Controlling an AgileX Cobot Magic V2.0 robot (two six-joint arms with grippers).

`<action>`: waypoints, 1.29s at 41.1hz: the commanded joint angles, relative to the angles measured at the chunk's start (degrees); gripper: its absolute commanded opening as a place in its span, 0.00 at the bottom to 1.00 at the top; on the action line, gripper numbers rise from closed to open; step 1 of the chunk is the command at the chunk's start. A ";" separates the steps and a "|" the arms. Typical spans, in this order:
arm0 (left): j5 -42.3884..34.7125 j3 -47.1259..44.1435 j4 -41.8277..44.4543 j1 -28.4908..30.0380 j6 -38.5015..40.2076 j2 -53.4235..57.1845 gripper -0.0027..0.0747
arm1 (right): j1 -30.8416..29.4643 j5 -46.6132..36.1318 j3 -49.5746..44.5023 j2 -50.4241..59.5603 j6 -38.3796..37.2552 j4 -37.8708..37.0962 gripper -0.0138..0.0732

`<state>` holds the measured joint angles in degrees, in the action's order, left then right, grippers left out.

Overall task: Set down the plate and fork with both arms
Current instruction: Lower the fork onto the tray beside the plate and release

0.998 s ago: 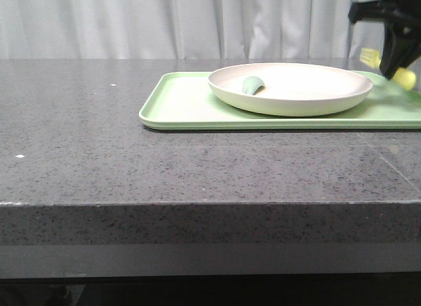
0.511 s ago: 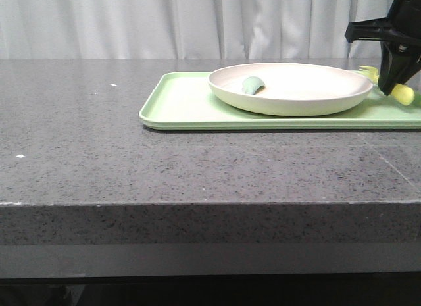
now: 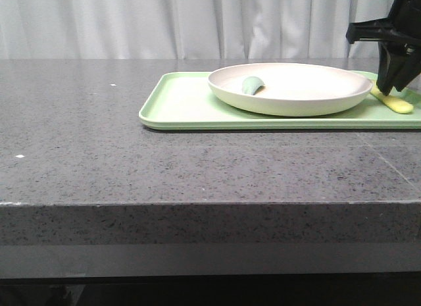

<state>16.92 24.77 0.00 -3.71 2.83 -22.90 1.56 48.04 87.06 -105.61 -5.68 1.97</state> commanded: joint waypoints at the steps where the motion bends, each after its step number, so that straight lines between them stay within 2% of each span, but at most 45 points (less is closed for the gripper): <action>1: -4.86 1.52 -0.33 0.02 -0.04 -0.31 0.01 | -0.30 -1.91 1.87 2.78 0.63 -0.74 0.42; 12: -4.86 1.52 -0.33 0.02 -0.04 -0.31 0.01 | -0.30 -2.16 1.87 5.65 0.63 -0.74 0.41; 15: -4.86 1.52 -0.33 0.02 -0.04 -0.31 0.01 | -0.30 -2.11 1.87 7.54 0.63 -0.74 0.36; 24: -4.86 1.52 -0.33 0.02 -0.04 -0.31 0.01 | -0.30 -1.98 1.87 13.57 0.63 -0.74 0.02; 30: -4.86 1.52 -0.33 0.02 -0.04 -0.31 0.01 | -0.10 -1.10 0.78 17.54 1.46 -0.74 0.03; 37: -4.86 1.52 -0.33 0.02 -0.04 -0.31 0.01 | 1.33 -4.02 -9.44 26.67 2.63 -0.68 0.03; 53: -4.86 1.52 -0.33 0.02 -0.04 -0.31 0.01 | 1.62 -20.42 -41.82 57.46 2.65 -0.69 0.03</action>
<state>16.92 24.77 0.00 -3.71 2.83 -22.90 3.18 35.18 49.11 -55.30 -3.66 1.85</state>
